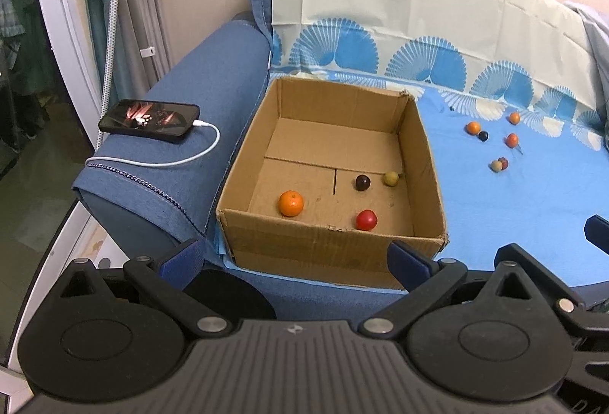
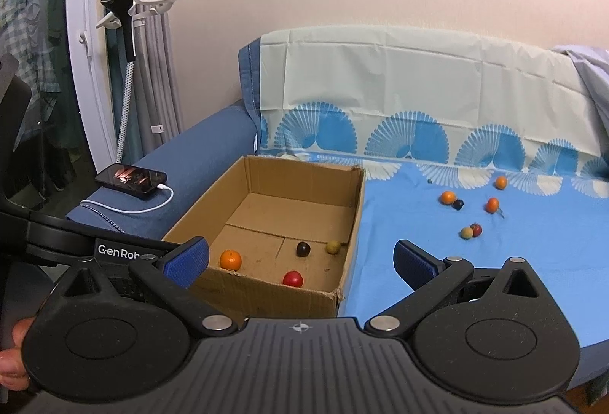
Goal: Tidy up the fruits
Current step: 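Swing both open tools over the fruits on the blue sheet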
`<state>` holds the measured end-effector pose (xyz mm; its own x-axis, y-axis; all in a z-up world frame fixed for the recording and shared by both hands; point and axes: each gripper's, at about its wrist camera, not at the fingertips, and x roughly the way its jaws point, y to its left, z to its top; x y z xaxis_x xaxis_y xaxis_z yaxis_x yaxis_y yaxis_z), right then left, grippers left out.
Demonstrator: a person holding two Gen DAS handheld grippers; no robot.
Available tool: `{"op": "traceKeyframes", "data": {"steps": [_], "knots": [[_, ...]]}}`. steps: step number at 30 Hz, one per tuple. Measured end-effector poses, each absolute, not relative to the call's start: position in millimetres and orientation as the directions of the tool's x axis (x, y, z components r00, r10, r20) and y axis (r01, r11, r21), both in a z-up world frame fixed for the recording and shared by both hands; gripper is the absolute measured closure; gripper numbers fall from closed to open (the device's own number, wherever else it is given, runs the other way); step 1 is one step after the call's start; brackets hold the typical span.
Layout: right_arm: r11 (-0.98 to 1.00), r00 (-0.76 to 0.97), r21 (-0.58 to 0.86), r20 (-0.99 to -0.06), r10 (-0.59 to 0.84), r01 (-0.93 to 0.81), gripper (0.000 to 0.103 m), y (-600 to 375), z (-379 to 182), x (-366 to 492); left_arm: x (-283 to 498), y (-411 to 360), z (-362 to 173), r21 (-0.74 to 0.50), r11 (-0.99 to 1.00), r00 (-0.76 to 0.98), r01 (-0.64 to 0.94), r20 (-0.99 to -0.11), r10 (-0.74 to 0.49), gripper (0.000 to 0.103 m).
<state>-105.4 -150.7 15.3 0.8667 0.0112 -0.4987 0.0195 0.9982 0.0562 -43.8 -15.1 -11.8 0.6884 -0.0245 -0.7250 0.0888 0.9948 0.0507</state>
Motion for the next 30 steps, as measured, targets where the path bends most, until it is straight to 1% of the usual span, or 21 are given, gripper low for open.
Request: {"op": "traceKeyframes", "data": {"steps": [6, 11, 13, 17, 23, 26, 27, 28, 30], "knots": [[0.995, 0.85, 0.095, -0.527, 0.017, 0.039, 0.001, -165, 4, -96, -27, -31, -24, 0.078, 0.991, 0.65, 0.111, -0.76, -0.013, 0.0], [0.99, 0.839, 0.115, -0.544, -0.009, 0.085, 0.001, -189, -9, -86, -7, -55, -37, 0.062, 0.985, 0.6, 0.161, -0.799, -0.047, 0.0], [0.989, 0.84, 0.099, -0.542, -0.042, 0.113, 0.001, -205, -13, -82, 2, -69, -39, 0.064, 0.98, 0.594, 0.187, -0.802, -0.061, 0.0], [0.975, 0.827, 0.047, -0.539, -0.159, 0.219, 0.001, -251, -28, -75, 29, -112, -50, 0.084, 0.966, 0.562, 0.243, -0.824, -0.07, 0.0], [0.91, 0.758, 0.038, -0.569, -0.32, 0.412, 0.001, -350, -67, -46, 79, -178, -69, 0.105, 0.947, 0.523, 0.303, -0.849, -0.073, 0.0], [0.878, 0.727, 0.042, -0.58, -0.367, 0.477, 0.001, -400, -92, -21, 109, -211, -79, 0.116, 0.939, 0.509, 0.324, -0.858, -0.07, 0.0], [0.859, 0.703, 0.046, -0.598, -0.385, 0.51, 0.001, -432, -113, 4, 118, -220, -82, 0.12, 0.937, 0.508, 0.327, -0.859, -0.068, 0.0], [0.859, 0.703, 0.046, -0.598, -0.385, 0.51, 0.001, -432, -113, 4, 130, -231, -85, 0.124, 0.935, 0.508, 0.333, -0.859, -0.066, 0.0], [0.844, 0.681, 0.052, -0.619, -0.392, 0.534, 0.001, -460, -133, 33, 153, -251, -93, 0.132, 0.929, 0.511, 0.345, -0.857, -0.067, 0.0]]}}
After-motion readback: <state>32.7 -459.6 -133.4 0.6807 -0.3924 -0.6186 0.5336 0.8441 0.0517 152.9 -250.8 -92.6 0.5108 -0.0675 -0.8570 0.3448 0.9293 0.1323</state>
